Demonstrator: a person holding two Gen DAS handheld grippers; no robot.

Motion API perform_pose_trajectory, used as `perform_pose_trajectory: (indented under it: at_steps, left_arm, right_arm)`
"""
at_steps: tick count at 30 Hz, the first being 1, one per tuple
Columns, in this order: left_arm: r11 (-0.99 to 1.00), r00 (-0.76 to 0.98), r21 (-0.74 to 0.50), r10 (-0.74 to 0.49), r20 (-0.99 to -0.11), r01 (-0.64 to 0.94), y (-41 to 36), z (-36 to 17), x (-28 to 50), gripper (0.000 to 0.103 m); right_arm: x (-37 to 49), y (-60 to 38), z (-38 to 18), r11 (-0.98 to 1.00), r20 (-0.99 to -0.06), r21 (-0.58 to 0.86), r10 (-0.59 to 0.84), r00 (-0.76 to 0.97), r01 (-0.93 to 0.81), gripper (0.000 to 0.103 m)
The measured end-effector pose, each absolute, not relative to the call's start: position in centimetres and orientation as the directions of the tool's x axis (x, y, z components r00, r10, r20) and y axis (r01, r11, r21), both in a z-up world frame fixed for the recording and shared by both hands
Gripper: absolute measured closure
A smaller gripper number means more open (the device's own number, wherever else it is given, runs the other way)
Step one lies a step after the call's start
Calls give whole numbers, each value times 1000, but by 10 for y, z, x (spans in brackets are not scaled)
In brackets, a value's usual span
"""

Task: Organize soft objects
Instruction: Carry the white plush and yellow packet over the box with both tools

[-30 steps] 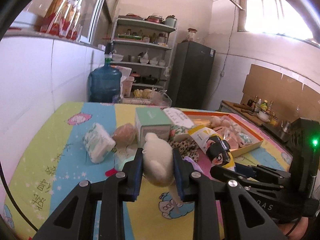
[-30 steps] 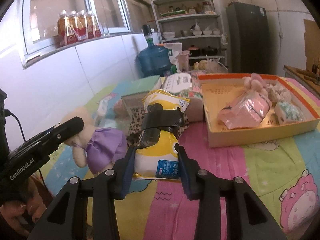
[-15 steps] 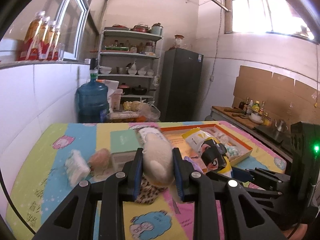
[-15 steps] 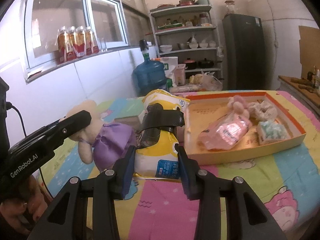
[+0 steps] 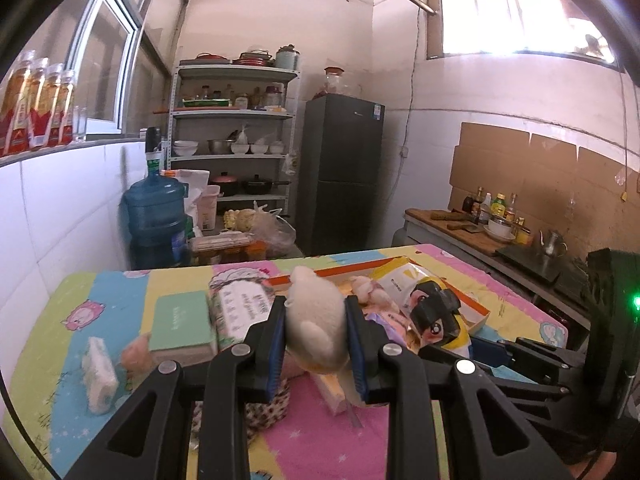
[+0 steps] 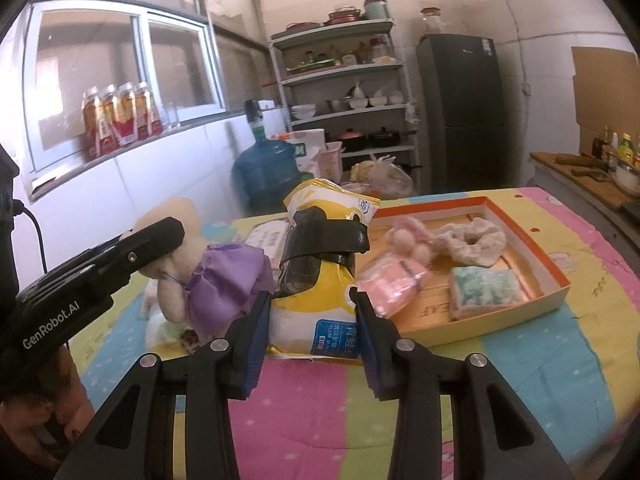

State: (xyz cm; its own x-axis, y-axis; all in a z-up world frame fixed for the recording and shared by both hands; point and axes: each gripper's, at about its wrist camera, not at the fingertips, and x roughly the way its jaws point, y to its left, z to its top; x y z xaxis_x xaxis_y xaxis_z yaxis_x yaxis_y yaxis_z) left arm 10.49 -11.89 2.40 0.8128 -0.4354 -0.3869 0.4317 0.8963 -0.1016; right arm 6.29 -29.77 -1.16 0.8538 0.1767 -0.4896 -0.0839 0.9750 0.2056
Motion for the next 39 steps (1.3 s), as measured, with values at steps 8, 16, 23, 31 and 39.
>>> perform_pose_trajectory:
  at_steps: [8,16,23,31,39]
  left_arm:
    - [892,805,-88,-439,-399,444,-159,28,133,75]
    - [892,804,-70,-435,-405,447,-198,33,163,75]
    - [899,803,-55,-415,-428,435,-223,30,191,75]
    - [911,792,-67,-389,-471,408,-242,13,227,75]
    - [921,777,-97,-371,-509,376,-243,-6,255,75]
  right_arm:
    - [72,-344,-13,974,-488,223,141,861,-33,61]
    - [87,-387,-13,973,-480,230,107,871,7,61]
    - [106,-419,-14,973,-485,230,87,870,31,61]
    - [132,-443,-19,973,-498,229,86,863,36,61]
    - [164,-451,-31,973,-529,230,105,842,23,61]
